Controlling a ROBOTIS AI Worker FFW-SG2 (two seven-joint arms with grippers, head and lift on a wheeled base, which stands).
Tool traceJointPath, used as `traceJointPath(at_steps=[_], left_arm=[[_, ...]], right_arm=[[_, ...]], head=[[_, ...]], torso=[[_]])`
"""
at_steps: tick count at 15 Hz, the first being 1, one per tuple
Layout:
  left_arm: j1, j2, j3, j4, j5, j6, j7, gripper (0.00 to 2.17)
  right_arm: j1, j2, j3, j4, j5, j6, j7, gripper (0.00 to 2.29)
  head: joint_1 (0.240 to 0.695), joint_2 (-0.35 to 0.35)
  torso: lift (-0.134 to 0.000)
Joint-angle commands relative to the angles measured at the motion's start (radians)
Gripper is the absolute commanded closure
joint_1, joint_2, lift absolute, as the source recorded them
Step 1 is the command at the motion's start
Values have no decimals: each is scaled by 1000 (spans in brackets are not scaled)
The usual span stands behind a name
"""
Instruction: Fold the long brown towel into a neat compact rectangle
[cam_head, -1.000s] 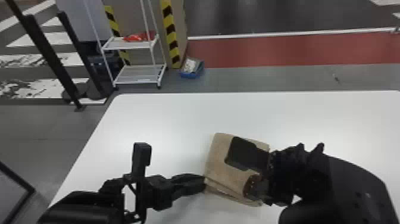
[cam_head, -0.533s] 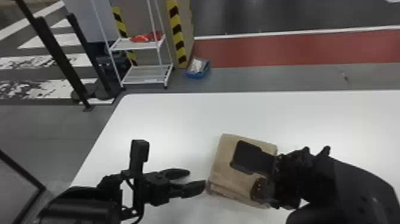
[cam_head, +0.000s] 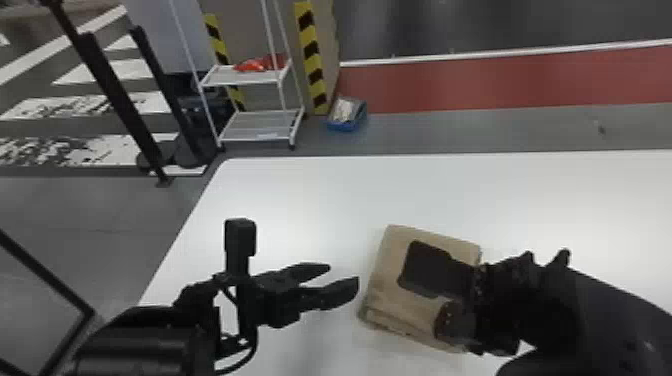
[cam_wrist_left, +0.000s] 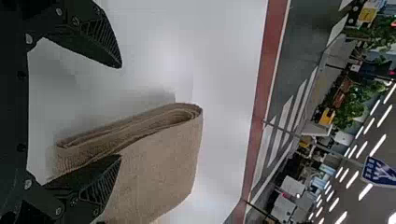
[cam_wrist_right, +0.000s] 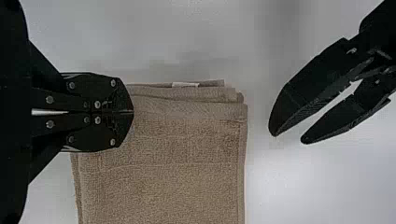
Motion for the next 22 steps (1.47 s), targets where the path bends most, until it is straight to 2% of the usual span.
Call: traceJointPath(at_steps=[1,2,3,7,13,17,19,21,22], left_arm=[[21,-11,-16,-23,30,-49,-38,805],[27,-14,-33,-23,35,-73,-44,1524],[29,-16,-56,-22,29,-73,-38,1905],[3,-19,-122,35,-16,-110,-69,1912],[-17,-5,-110,93,-31,-116,-60,1912],[-8,3,-105,104,-31,-126,-63,1912],[-6,3,-107,104,-29,-126,-63,1912],[-6,3,-105,98,-29,-126,-67,1912],[-3,3,-105,93,-29,-126,-67,1912]], right_arm=[[4,0,0,4,8,-6,5,2034],[3,2,0,8,9,-9,5,2034],[3,3,0,11,9,-9,5,2034],[-6,-1,0,15,15,-15,5,2034],[-25,-23,-20,44,31,-73,5,2034],[-34,-27,-68,15,11,-73,5,2034],[-31,-27,-101,-36,-34,-64,5,2034],[-29,-14,-152,-64,-104,-52,5,2034],[-29,-3,-163,-53,-109,-49,5,2034]], head=[[695,197],[695,185],[695,173],[695,115],[695,91],[695,83],[695,83],[695,86],[695,88]], torso=[[-124],[-124],[-124],[-124],[-124],[-124],[-124],[-124],[-124]])
